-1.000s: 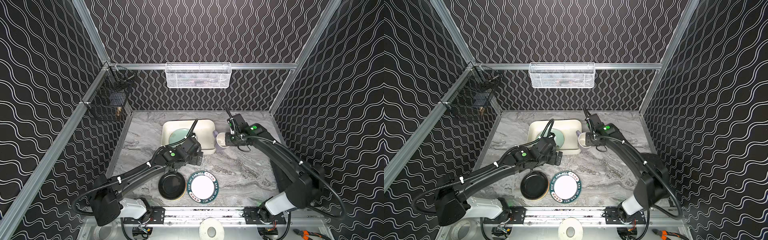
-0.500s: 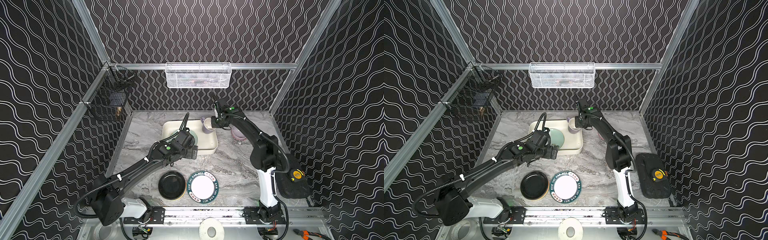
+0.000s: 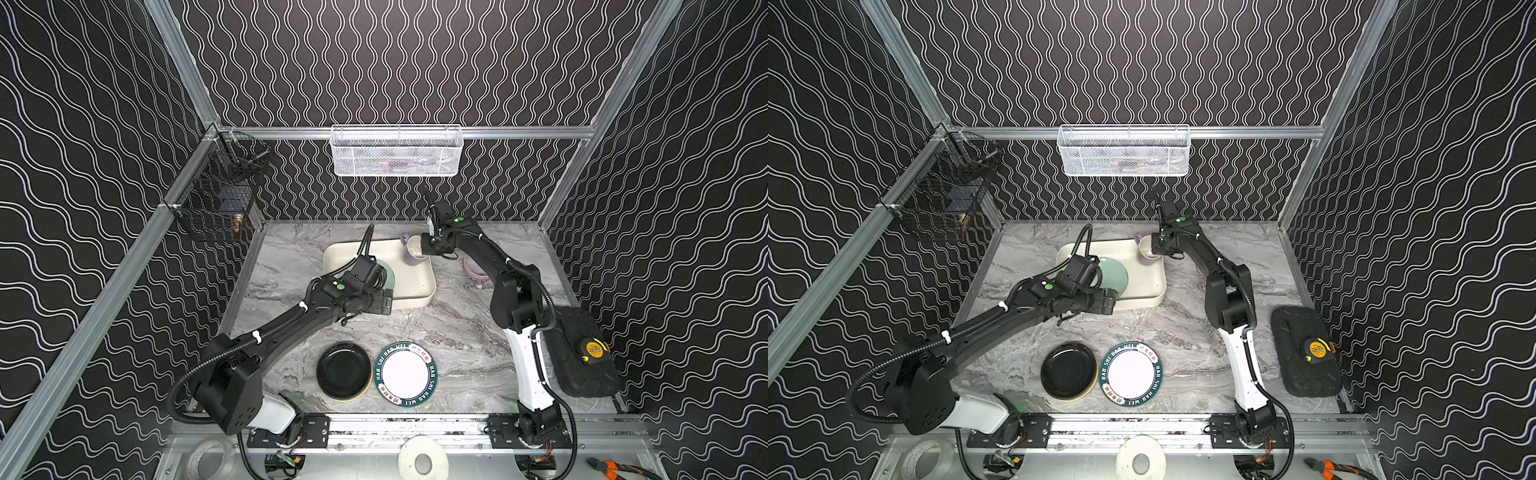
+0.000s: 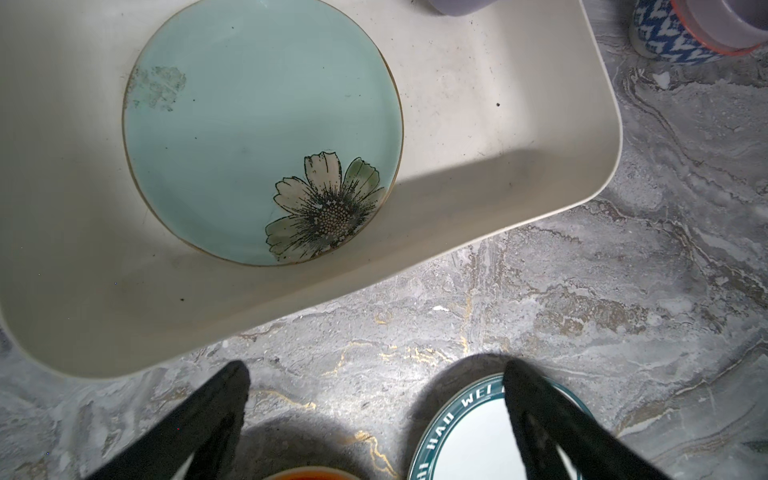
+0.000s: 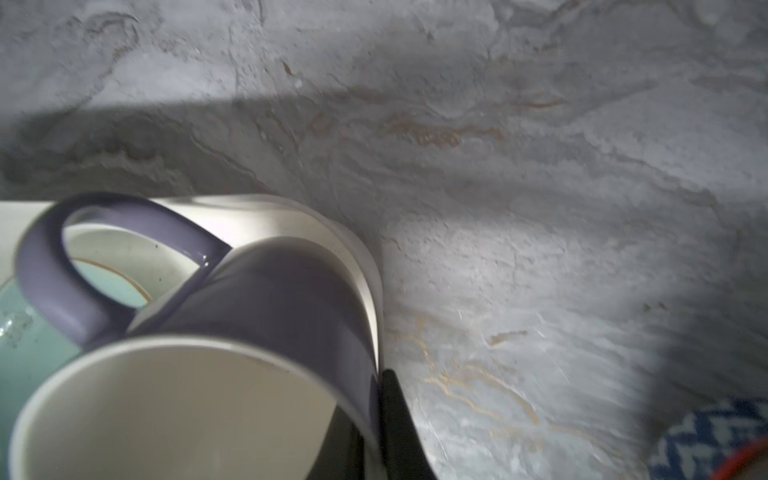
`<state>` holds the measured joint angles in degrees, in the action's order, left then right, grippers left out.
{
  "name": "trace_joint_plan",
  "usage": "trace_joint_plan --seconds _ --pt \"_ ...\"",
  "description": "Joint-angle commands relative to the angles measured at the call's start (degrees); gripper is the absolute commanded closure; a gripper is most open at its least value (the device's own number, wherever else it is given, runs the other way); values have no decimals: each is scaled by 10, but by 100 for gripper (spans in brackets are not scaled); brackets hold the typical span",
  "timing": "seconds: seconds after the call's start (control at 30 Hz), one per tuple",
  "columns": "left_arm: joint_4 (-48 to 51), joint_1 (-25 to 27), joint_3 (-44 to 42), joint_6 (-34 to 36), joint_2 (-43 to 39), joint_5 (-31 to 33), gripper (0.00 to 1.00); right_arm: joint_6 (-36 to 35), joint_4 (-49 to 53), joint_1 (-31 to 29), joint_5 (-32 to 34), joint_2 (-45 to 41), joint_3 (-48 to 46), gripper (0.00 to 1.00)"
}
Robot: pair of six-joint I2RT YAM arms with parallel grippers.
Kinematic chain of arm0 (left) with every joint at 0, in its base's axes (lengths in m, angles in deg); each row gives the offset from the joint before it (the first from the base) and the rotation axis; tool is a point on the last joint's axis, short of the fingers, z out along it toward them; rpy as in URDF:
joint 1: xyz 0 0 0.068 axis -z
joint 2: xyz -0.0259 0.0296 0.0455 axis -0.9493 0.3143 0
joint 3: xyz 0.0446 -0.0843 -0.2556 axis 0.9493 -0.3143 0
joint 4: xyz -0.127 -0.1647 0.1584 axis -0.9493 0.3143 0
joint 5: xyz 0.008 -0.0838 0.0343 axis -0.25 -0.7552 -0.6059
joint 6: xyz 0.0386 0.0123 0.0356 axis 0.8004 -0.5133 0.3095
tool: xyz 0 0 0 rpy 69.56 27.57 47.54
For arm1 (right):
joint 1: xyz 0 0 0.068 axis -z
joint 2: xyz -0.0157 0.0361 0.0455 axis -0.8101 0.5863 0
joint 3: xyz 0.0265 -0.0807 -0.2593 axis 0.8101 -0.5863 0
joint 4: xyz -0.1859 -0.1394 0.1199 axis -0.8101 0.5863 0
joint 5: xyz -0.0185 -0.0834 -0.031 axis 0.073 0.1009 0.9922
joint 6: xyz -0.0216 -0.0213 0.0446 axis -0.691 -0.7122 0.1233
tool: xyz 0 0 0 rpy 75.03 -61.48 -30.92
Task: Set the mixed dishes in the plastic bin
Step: 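Carry the lilac mug with the right gripper over the cream bin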
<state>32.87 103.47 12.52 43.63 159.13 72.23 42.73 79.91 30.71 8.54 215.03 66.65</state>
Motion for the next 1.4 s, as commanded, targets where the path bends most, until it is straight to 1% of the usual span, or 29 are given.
trace_joint_plan --seconds 0.0,0.07,0.17,0.33,0.47,0.5,0.77,1.07,1.23,1.37 --pt "-10 -5 6 10 5 -17 1 -8 6 -2 -17 10 -7 88" --pt "-11 -7 5 9 7 -19 1 -11 2 -3 -19 6 -13 87" --pt "-13 -9 4 7 5 -18 1 -17 -1 -10 -10 -4 -22 91" --pt "-14 -9 1 6 1 -17 1 -17 -28 -13 3 -43 -59 90" --pt "-15 -9 -1 6 -2 -20 1 -29 -9 -13 2 -42 -44 90" --pt "-15 -10 -1 5 -4 -20 1 -31 -3 -28 9 -40 -39 90" --pt "-17 -9 -6 4 -11 -20 1 -35 -4 -49 22 -59 -50 89" --pt "-18 -10 -10 4 -16 -27 1 -34 7 -49 49 -65 -54 88" --pt "-20 -10 -11 3 -19 -32 1 -34 -1 -44 54 -90 -73 86" --pt "-22 -10 -12 2 -20 -34 1 -35 4 -43 58 -101 -72 87"
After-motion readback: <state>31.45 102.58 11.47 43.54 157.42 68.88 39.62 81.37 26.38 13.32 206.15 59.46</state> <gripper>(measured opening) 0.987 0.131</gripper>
